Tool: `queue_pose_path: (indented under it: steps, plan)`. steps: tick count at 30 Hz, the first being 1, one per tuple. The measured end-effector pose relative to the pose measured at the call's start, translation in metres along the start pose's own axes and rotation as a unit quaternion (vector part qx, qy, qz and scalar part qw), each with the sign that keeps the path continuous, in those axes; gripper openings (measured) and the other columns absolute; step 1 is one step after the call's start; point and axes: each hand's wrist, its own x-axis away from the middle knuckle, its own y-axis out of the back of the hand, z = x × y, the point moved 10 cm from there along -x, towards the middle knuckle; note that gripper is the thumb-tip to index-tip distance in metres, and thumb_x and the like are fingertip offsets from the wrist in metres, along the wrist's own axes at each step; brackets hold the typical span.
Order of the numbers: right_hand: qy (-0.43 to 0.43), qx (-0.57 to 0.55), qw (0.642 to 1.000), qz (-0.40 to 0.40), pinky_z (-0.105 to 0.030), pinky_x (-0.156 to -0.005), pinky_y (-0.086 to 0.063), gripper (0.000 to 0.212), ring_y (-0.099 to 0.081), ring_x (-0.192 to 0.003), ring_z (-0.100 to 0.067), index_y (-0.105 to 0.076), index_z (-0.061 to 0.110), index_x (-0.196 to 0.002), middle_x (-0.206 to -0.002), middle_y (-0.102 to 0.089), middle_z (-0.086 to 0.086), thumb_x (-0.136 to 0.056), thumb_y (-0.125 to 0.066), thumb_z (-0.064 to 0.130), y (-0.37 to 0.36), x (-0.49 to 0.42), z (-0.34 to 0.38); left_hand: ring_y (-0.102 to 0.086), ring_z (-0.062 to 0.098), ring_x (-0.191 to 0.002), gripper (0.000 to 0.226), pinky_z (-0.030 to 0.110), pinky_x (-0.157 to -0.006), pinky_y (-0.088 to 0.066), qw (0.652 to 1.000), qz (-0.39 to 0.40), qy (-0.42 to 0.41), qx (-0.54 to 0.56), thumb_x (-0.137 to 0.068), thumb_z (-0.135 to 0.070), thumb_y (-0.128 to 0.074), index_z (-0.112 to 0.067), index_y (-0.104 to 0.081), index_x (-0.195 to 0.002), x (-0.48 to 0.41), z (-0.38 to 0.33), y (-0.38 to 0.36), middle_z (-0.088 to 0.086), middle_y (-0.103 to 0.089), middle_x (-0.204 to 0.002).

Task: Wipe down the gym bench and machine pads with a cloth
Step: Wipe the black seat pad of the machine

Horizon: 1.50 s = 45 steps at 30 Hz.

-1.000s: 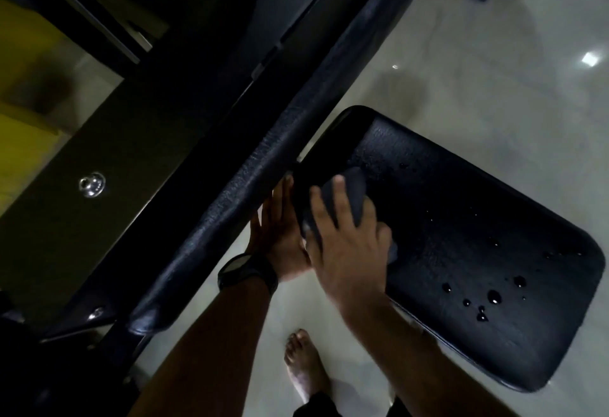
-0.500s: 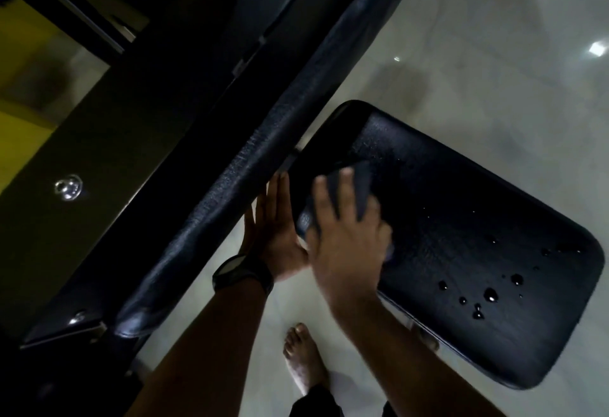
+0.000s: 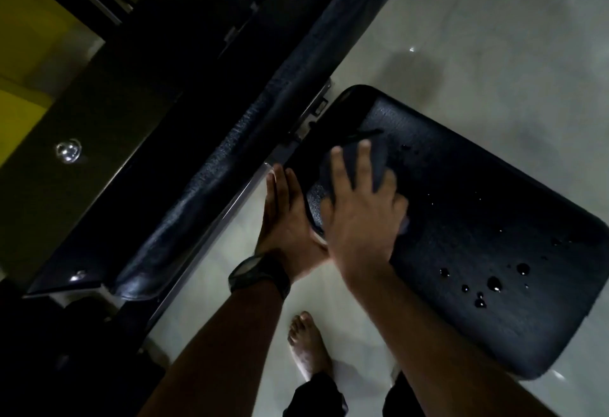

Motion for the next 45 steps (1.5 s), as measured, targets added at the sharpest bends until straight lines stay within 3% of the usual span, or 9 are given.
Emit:
queue_pose_path:
  steps: [2, 6, 13, 16, 21, 28, 32, 36, 45]
  plan:
    - [0.133, 0.000, 0.991, -0.002, -0.052, -0.092, -0.045, 0.073, -0.040, -0.135, -0.043, -0.023, 0.034, -0.159, -0.168, -0.018, -0.007, -0.095, -0.051, 0.056, -0.004, 0.003, 0.024, 0.022, 0.048, -0.150, 0.117, 0.060, -0.123, 0.005, 0.999, -0.045, -0.006, -0.017, -0.077, -0.088, -0.009, -0.009, 0.018, -0.159, -0.002, -0.011, 0.003, 0.029, 0.022, -0.163]
    - [0.269, 0.051, 0.961, 0.034, -0.058, -0.099, -0.041, 0.070, -0.032, -0.142, -0.045, -0.009, 0.038, -0.160, -0.170, -0.008, -0.006, -0.100, -0.040, 0.057, -0.002, -0.042, 0.029, 0.032, 0.022, -0.150, 0.161, 0.039, -0.126, 0.009, 0.995, -0.031, 0.036, 0.084, -0.050, -0.088, -0.072, -0.019, 0.028, -0.156, 0.005, -0.002, 0.008, 0.004, 0.033, -0.164]
    - [-0.073, -0.008, 0.997, 0.006, -0.055, -0.100, -0.041, 0.076, -0.033, -0.141, -0.044, -0.012, 0.036, -0.161, -0.171, -0.006, -0.003, -0.097, -0.048, 0.055, 0.005, -0.026, -0.031, 0.036, 0.019, -0.148, 0.167, 0.036, -0.125, 0.012, 0.997, -0.026, 0.047, 0.051, -0.049, -0.083, -0.078, -0.018, 0.040, -0.146, 0.002, 0.004, 0.000, -0.001, 0.044, -0.158]
    - [0.092, -0.001, 0.996, -0.003, -0.051, -0.095, -0.042, 0.073, -0.038, -0.136, -0.044, -0.025, 0.035, -0.158, -0.169, -0.017, -0.005, -0.094, -0.052, 0.055, -0.003, 0.002, 0.022, 0.024, 0.034, -0.153, 0.142, 0.053, -0.126, 0.001, 0.999, -0.038, 0.020, 0.010, -0.074, -0.068, -0.074, -0.006, 0.026, -0.154, -0.003, 0.003, -0.003, 0.016, 0.030, -0.164]
    - [0.280, 0.044, 0.958, 0.045, -0.053, -0.099, -0.037, 0.070, -0.031, -0.140, -0.041, -0.012, 0.043, -0.159, -0.170, -0.006, -0.001, -0.098, -0.045, 0.055, -0.006, -0.059, 0.043, 0.033, 0.022, -0.149, 0.170, 0.045, -0.127, 0.005, 0.997, 0.001, 0.046, 0.057, -0.041, -0.090, -0.075, -0.024, 0.035, -0.152, -0.004, 0.005, -0.002, -0.003, 0.049, -0.151]
    - [-0.060, -0.006, 0.998, -0.005, -0.054, -0.098, -0.041, 0.074, -0.036, -0.139, -0.043, -0.018, 0.036, -0.160, -0.170, -0.012, -0.003, -0.096, -0.051, 0.053, 0.008, -0.039, -0.020, 0.037, 0.021, -0.147, 0.165, 0.044, -0.125, 0.011, 0.997, 0.018, 0.062, 0.034, -0.045, -0.090, -0.072, -0.029, 0.055, -0.131, -0.002, 0.009, -0.001, -0.005, 0.057, -0.144]
    - [0.133, -0.005, 0.990, 0.038, -0.054, -0.099, -0.039, 0.072, -0.030, -0.141, -0.044, -0.016, 0.037, -0.159, -0.170, -0.007, -0.003, -0.097, -0.049, 0.055, -0.011, -0.007, 0.039, 0.028, 0.034, -0.151, 0.133, 0.054, -0.125, 0.002, 0.998, -0.013, 0.043, -0.052, -0.068, -0.091, -0.039, -0.020, 0.032, -0.154, -0.011, 0.003, -0.008, 0.013, 0.035, -0.162]
    - [0.269, 0.046, 0.960, 0.065, -0.054, -0.103, -0.036, 0.072, -0.027, -0.142, -0.041, -0.008, 0.044, -0.159, -0.171, 0.000, 0.001, -0.099, -0.044, 0.058, -0.007, -0.062, 0.044, 0.035, 0.022, -0.149, 0.168, 0.043, -0.125, 0.010, 0.996, 0.017, 0.058, 0.057, -0.042, -0.088, -0.076, -0.028, 0.038, -0.150, -0.004, 0.005, -0.003, -0.003, 0.050, -0.152]
    - [-0.041, 0.002, 0.999, -0.012, -0.052, -0.093, -0.042, 0.072, -0.041, -0.135, -0.043, -0.026, 0.035, -0.159, -0.168, -0.019, -0.003, -0.093, -0.052, 0.051, 0.009, -0.036, -0.024, 0.038, 0.022, -0.146, 0.169, 0.042, -0.127, 0.008, 0.997, -0.006, 0.072, 0.028, -0.044, -0.086, -0.076, -0.019, 0.045, -0.141, 0.002, 0.001, 0.004, 0.000, 0.050, -0.149]
